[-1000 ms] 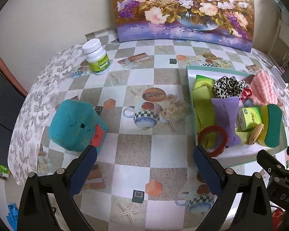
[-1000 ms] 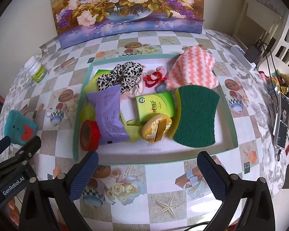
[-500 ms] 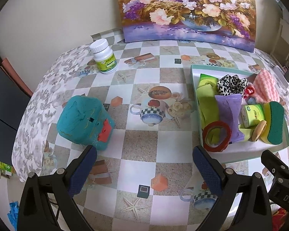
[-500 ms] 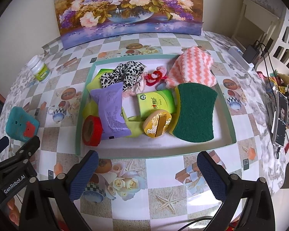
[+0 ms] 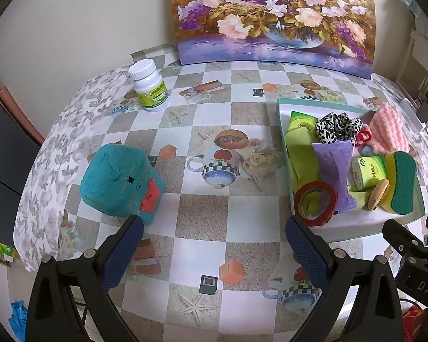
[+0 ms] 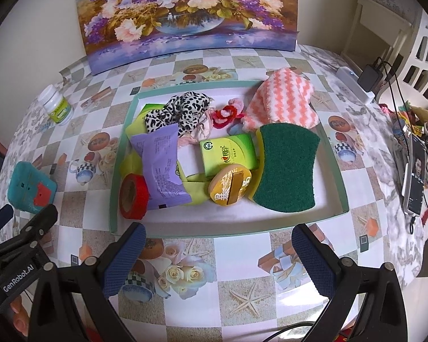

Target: Organize soft objects

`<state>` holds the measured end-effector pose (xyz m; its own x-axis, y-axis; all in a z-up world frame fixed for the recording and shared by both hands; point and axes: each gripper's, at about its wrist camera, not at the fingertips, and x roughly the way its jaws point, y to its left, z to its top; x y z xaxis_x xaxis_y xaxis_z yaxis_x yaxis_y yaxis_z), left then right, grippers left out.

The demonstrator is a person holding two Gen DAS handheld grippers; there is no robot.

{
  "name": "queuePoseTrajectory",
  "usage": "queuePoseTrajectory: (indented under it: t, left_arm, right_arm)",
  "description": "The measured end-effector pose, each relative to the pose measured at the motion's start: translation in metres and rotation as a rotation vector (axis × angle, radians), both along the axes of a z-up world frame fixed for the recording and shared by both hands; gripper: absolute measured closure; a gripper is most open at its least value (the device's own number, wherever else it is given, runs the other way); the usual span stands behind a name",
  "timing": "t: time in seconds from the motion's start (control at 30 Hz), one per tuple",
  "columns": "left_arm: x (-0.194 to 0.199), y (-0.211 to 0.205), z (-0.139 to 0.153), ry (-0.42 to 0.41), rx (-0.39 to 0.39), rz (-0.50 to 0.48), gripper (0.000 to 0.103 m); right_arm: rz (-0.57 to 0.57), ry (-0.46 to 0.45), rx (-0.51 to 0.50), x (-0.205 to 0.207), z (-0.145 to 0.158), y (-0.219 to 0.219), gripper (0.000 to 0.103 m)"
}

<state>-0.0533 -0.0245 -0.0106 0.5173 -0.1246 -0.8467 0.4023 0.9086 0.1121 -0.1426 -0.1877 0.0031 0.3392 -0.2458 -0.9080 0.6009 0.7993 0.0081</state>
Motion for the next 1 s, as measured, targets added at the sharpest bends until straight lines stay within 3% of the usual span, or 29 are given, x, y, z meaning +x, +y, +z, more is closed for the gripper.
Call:
queuePoseTrajectory:
  t: [1.0]
  left_arm:
    - [0.0075,0.0094,-0.0002,-0.008,-0.006,0.049,0.003]
  right_arm:
    - [-0.015,0.001,-0.001,0.0001,-0.0001,-0.0019,0.0]
